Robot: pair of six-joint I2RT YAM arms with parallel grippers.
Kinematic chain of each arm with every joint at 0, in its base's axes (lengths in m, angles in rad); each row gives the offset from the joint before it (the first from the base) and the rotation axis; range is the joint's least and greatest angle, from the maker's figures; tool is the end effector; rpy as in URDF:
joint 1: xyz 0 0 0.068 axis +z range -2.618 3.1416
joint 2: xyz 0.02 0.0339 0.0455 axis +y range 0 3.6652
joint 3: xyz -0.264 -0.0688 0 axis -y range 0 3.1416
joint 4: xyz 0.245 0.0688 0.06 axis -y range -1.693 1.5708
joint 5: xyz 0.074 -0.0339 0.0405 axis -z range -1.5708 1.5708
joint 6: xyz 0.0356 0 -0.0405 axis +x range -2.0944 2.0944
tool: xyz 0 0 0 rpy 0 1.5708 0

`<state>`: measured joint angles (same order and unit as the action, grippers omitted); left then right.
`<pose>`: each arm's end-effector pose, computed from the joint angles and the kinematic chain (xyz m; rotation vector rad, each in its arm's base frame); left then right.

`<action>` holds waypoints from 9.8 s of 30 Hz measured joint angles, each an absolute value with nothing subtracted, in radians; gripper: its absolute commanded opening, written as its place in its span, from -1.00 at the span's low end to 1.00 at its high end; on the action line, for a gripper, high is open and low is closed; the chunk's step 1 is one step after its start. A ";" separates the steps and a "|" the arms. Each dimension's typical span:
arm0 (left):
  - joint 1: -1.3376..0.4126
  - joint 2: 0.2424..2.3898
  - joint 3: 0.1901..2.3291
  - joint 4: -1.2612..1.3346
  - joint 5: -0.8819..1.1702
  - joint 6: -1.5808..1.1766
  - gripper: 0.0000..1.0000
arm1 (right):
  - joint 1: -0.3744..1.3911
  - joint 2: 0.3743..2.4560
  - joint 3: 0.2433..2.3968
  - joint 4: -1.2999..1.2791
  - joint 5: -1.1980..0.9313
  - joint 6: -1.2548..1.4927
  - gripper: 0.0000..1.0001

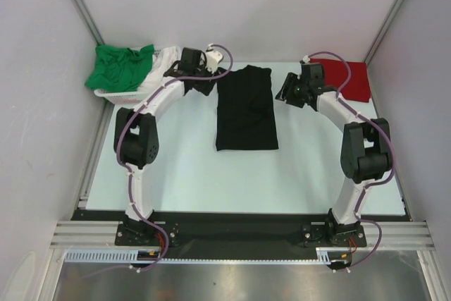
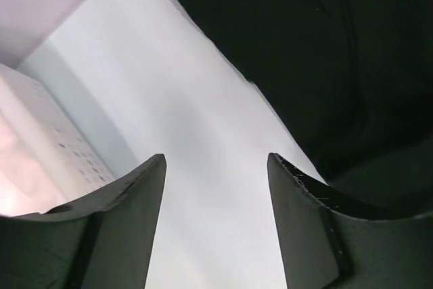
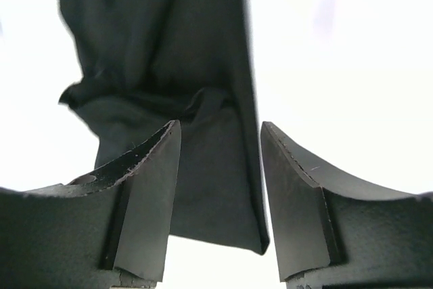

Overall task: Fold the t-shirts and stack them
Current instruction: Fold the tshirt

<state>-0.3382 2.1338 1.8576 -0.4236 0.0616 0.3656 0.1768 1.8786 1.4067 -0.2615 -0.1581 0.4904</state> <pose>0.4679 -0.1669 0.2571 0.8128 2.1191 -0.0554 0.4189 0.0805 0.2341 0.2850 2.3327 0.5180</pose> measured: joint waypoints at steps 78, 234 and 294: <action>-0.712 1.832 1.131 -0.360 0.097 0.698 0.08 | 0.241 1.688 0.838 -0.095 -0.307 0.569 -1.00; -0.553 2.459 2.217 -0.650 -0.087 0.501 0.17 | 0.228 1.890 1.232 -0.098 -0.057 -0.256 0.04; -0.544 1.934 1.490 -0.526 0.315 0.166 0.01 | 0.201 1.935 1.108 0.274 -0.385 0.672 -0.71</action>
<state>-0.5438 1.9335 1.4899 -0.5259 0.3149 0.1658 0.2012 1.9354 1.1080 0.2737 -0.3847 0.6716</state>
